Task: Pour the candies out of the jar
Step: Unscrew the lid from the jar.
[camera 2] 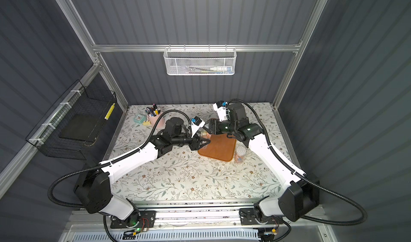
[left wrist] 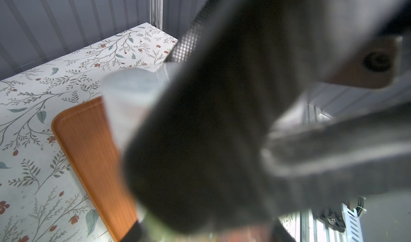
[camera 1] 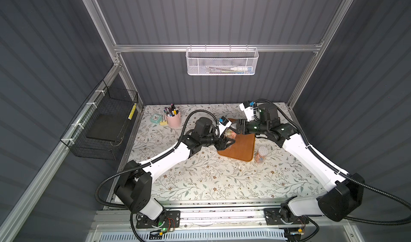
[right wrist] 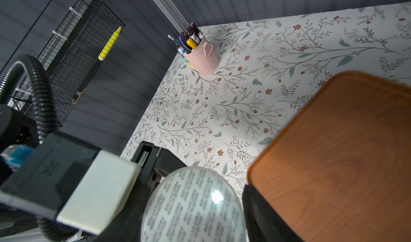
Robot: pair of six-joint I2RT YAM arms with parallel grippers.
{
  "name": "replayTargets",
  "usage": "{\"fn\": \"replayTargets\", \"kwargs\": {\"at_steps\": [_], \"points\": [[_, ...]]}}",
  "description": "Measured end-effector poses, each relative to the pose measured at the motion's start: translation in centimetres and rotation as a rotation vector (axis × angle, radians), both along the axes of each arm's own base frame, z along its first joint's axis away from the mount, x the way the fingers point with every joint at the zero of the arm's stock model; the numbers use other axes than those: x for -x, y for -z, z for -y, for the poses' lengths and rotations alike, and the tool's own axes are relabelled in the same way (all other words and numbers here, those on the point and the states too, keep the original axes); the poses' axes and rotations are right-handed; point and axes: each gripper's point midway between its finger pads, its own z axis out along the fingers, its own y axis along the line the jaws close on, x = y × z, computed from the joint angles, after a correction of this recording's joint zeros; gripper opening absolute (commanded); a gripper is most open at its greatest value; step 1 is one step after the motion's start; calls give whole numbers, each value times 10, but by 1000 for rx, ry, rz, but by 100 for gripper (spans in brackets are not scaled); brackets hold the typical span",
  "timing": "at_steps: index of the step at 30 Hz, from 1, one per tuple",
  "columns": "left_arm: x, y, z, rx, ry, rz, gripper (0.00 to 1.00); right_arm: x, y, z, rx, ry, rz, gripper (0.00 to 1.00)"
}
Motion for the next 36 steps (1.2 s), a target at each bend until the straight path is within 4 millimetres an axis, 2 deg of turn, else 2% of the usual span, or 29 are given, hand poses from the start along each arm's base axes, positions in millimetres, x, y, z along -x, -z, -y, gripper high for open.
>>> {"fn": "replayTargets", "kwargs": {"at_steps": [6, 12, 20, 27, 30, 33, 36], "points": [[6, -2, 3, 14, 35, -11, 0, 3, -2, -1, -9, -34, 42, 55], [26, -14, 11, 82, 156, -39, 0, 24, -19, 2, -40, -185, 163, 46], [46, -38, 15, 193, 291, -78, 0, 44, -45, -2, -139, -382, 268, 47], [51, -41, 15, 206, 321, -78, 0, 50, -49, -2, -157, -432, 292, 47], [50, -43, 16, 204, 322, -73, 0, 50, -50, 0, -163, -438, 295, 52], [50, -42, 16, 198, 319, -64, 0, 50, -50, 1, -163, -440, 293, 62], [50, -38, 16, 180, 315, -49, 0, 50, -50, 1, -171, -434, 277, 76]]}}
